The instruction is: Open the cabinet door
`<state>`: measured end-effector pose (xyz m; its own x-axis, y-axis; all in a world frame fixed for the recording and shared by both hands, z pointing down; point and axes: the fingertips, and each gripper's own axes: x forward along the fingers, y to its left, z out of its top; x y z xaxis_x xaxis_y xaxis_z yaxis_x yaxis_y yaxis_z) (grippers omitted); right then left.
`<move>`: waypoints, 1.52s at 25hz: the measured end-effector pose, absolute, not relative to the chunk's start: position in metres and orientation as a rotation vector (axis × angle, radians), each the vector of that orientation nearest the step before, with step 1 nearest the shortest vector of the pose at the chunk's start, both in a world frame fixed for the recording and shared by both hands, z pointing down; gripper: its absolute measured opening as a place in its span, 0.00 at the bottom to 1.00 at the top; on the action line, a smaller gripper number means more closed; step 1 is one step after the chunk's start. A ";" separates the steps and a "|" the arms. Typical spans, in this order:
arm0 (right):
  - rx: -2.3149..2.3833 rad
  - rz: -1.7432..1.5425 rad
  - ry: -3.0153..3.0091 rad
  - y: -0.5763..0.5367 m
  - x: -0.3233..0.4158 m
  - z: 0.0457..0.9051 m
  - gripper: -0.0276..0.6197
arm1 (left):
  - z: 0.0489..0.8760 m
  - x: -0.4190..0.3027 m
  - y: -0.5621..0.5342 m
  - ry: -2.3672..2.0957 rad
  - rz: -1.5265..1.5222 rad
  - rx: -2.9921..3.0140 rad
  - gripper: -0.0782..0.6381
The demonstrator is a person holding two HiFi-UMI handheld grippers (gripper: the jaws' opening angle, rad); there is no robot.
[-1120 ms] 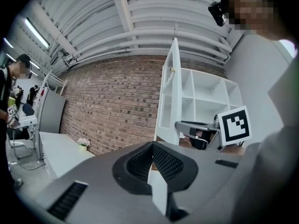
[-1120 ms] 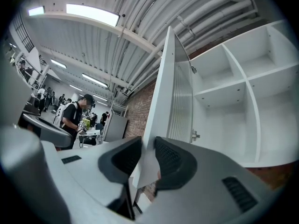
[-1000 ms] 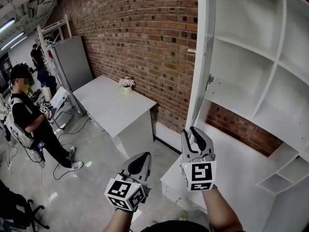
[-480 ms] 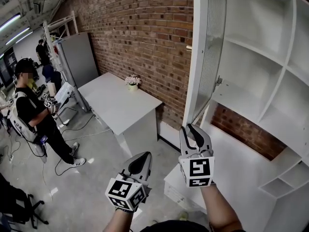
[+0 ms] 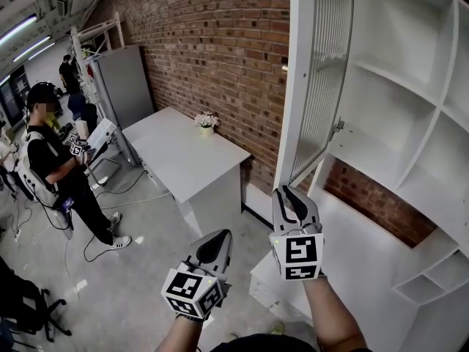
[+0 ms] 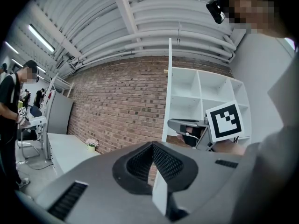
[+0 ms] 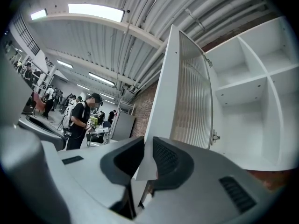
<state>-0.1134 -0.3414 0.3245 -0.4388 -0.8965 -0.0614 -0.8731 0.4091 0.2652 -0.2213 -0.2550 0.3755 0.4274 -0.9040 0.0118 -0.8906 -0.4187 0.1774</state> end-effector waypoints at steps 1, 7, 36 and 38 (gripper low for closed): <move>1.611 -0.397 -2.563 -0.341 -0.114 0.324 0.12 | 0.376 -0.221 -0.255 -1.596 -0.128 2.519 0.12; 1.592 -0.390 -2.577 -0.338 -0.113 0.326 0.12 | 0.374 -0.214 -0.255 -1.584 -0.123 2.524 0.12; 1.643 -0.218 -2.618 -0.273 -0.030 0.354 0.05 | 0.359 -0.156 -0.234 -1.462 -0.124 2.621 0.12; 1.656 -0.216 -2.614 -0.267 -0.024 0.355 0.05 | 0.359 -0.155 -0.232 -1.461 -0.124 2.623 0.12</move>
